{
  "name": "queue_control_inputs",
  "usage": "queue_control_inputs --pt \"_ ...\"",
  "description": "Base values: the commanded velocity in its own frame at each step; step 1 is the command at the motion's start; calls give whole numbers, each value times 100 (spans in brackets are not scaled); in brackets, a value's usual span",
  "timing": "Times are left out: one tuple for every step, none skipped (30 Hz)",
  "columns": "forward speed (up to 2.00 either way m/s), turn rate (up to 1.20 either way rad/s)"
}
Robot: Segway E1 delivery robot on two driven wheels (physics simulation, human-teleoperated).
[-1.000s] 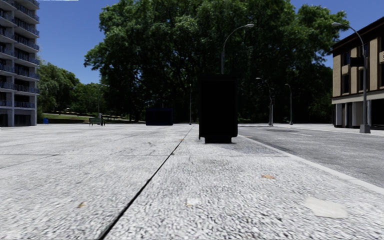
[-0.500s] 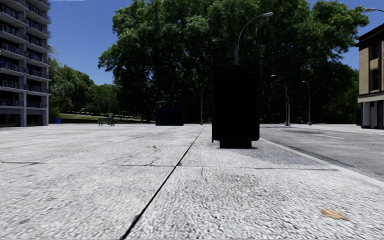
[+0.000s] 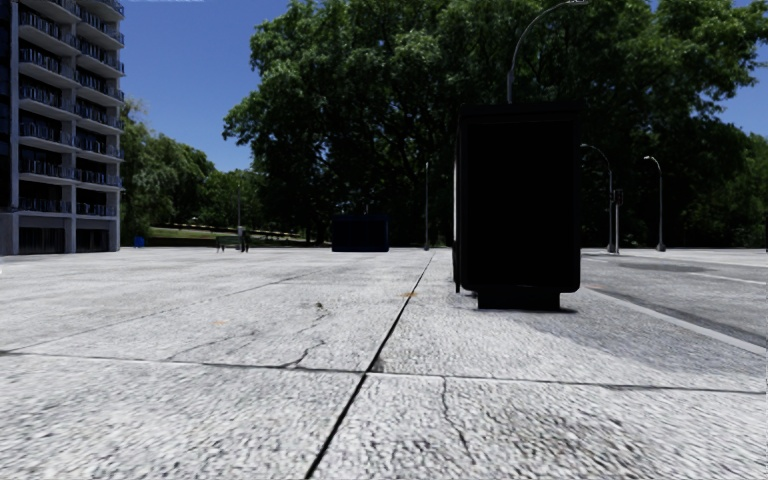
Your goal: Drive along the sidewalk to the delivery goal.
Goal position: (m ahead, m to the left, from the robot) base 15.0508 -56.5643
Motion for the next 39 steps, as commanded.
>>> queue_control_inputs --pt "200 26" --pt "200 26" --pt "200 26" --pt "200 26" --pt "200 26" --pt "200 26" --pt "200 26" --pt "200 26" --pt "200 26" --pt "200 26" --pt "200 26" --pt "200 26" --pt "200 26" --pt "200 26" --pt "200 26" --pt "200 25" --pt "200 16" --pt "200 16" --pt "200 0" --pt "200 0" --pt "200 0" --pt "200 0" --pt "200 0" --pt "200 0" --pt "200 0" --pt "200 0" --pt "200 0" --pt "200 0" --pt "200 0" --pt "200 0" --pt "200 0" --pt "200 0" --pt "200 0" --pt "200 0" --pt "200 0" --pt "200 0" --pt "200 0" --pt "200 0" --pt "200 0"
